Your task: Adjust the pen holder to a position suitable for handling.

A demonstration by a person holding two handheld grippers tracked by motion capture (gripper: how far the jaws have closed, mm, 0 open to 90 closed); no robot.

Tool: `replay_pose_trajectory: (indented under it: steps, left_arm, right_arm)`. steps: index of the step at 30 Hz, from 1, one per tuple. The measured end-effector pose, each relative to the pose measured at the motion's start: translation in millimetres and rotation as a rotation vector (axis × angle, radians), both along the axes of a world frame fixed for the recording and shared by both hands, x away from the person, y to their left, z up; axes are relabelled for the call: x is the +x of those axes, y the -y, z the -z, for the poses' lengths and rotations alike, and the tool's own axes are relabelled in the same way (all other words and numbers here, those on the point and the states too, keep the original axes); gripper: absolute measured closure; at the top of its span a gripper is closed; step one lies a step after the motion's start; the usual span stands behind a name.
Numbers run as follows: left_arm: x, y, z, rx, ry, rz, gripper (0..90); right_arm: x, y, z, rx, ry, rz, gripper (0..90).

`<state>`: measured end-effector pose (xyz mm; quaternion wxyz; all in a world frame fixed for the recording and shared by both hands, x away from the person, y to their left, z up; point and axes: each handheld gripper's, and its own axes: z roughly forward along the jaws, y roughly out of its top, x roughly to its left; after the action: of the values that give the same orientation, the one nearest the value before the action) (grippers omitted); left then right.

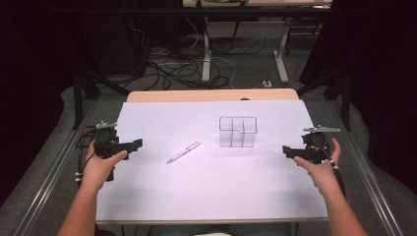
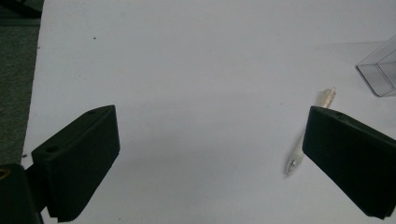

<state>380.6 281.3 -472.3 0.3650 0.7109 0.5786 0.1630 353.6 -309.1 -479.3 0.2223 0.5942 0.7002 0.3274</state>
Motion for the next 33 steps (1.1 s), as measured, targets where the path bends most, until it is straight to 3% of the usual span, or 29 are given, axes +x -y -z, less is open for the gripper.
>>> replay_pose_trajectory:
  steps: [3,4,7,10,12,18,22,23,27,33]
  left_arm:
    - [1.4,1.9,-1.7,0.003,-0.003,0.006,5.1]
    - [1.3,3.4,-2.1,0.003,0.016,0.005,5.3]
    - [0.6,4.6,-3.1,0.005,0.026,0.008,6.4]
    - [-1.6,5.1,-4.0,0.017,0.032,0.013,7.4]
    - [-3.7,5.6,-3.3,0.022,0.037,0.008,9.7]
    - [-8.2,7.0,-0.5,0.046,0.036,0.022,15.7]
    - [-10.5,7.4,-0.2,0.046,0.036,0.031,16.4]
    - [-11.0,7.3,-0.3,0.046,0.035,0.032,16.7]
    - [-12.8,6.3,-0.6,0.038,0.037,0.021,17.2]
    - [-13.5,5.2,1.3,0.039,0.036,0.024,17.2]
  right_arm:
    - [1.4,4.0,2.3,0.014,0.022,0.008,11.8]
    - [2.6,5.7,3.9,0.045,0.035,0.009,15.2]
    - [3.7,6.2,3.5,0.059,0.046,0.007,15.3]
    - [6.9,5.0,0.6,0.039,0.074,0.004,18.4]
    - [10.2,-0.3,-3.8,0.026,0.087,-0.007,27.0]
    - [17.5,-13.2,-11.4,0.045,0.127,-0.039,36.0]
    - [21.7,-18.7,-13.2,0.038,0.136,-0.053,39.1]
    - [25.2,-23.6,-14.0,0.056,0.12,-0.056,41.4]
    - [33.0,-31.1,-14.9,0.053,0.113,-0.052,44.5]
    - [49.4,-47.6,-18.0,0.053,0.096,-0.056,60.2]
